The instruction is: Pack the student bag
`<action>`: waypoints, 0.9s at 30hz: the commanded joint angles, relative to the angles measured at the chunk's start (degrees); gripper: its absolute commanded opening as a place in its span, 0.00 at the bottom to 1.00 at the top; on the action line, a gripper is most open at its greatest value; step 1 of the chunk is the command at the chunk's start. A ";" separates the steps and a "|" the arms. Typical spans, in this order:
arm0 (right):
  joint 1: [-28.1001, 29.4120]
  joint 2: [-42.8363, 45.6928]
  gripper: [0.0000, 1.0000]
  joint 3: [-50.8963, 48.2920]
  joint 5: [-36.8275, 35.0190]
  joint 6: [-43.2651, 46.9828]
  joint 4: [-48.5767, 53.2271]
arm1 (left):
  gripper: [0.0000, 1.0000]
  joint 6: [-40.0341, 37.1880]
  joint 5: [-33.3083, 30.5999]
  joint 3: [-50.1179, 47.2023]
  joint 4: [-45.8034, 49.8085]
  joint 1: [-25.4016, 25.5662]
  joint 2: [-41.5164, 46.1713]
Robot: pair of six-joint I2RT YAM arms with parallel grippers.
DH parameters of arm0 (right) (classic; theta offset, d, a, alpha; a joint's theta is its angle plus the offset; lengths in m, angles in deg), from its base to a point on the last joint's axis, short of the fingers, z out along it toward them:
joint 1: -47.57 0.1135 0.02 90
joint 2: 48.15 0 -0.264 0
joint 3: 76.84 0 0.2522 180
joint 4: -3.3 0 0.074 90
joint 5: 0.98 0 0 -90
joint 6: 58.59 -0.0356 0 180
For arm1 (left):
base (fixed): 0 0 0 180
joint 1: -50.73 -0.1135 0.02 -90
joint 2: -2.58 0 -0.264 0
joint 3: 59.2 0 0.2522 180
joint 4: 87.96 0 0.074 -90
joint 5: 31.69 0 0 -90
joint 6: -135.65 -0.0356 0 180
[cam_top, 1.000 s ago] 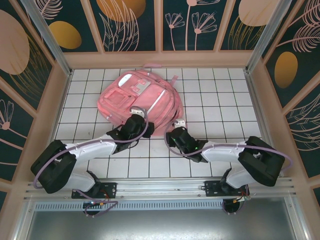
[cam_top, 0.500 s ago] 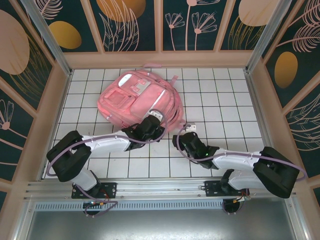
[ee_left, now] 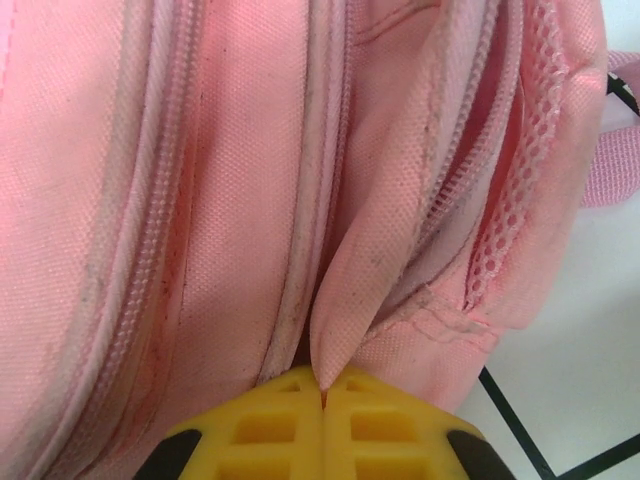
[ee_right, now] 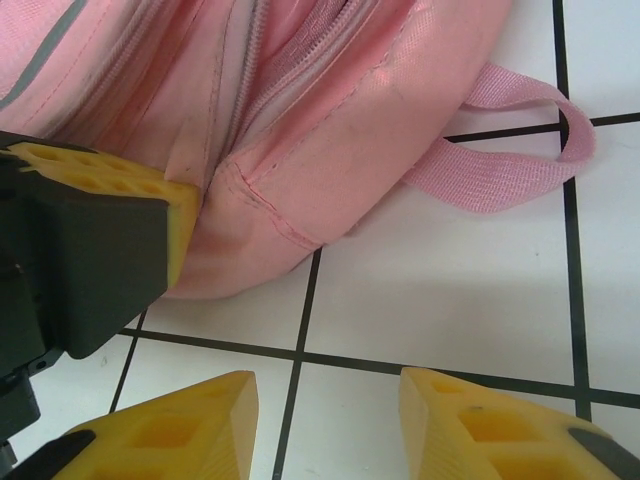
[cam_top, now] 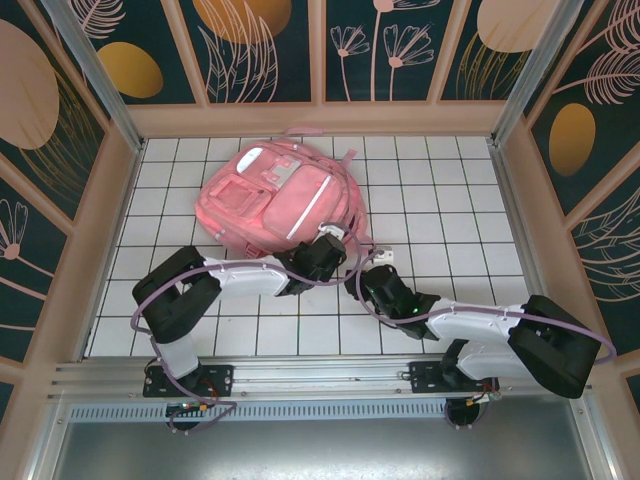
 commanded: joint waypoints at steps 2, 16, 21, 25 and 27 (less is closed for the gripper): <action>-0.38 0.57 0.43 -0.84 2.10 0.13 -3.15 | 0.00 -0.21 -3.93 1.39 2.19 -0.44 5.15; 3.51 -9.44 0.40 2.38 5.25 8.68 -17.44 | 0.00 0.07 -0.32 2.42 2.07 -0.76 13.58; 4.78 -18.66 0.34 5.10 5.58 11.50 -26.78 | 0.00 1.56 2.56 2.64 1.55 -2.35 13.63; 5.52 -25.46 0.33 7.28 6.11 12.60 -34.66 | 0.00 4.14 7.92 2.38 1.15 -5.02 13.97; 5.66 -28.26 0.33 8.75 6.28 12.58 -36.29 | 0.00 5.07 9.83 2.39 1.11 -5.96 13.83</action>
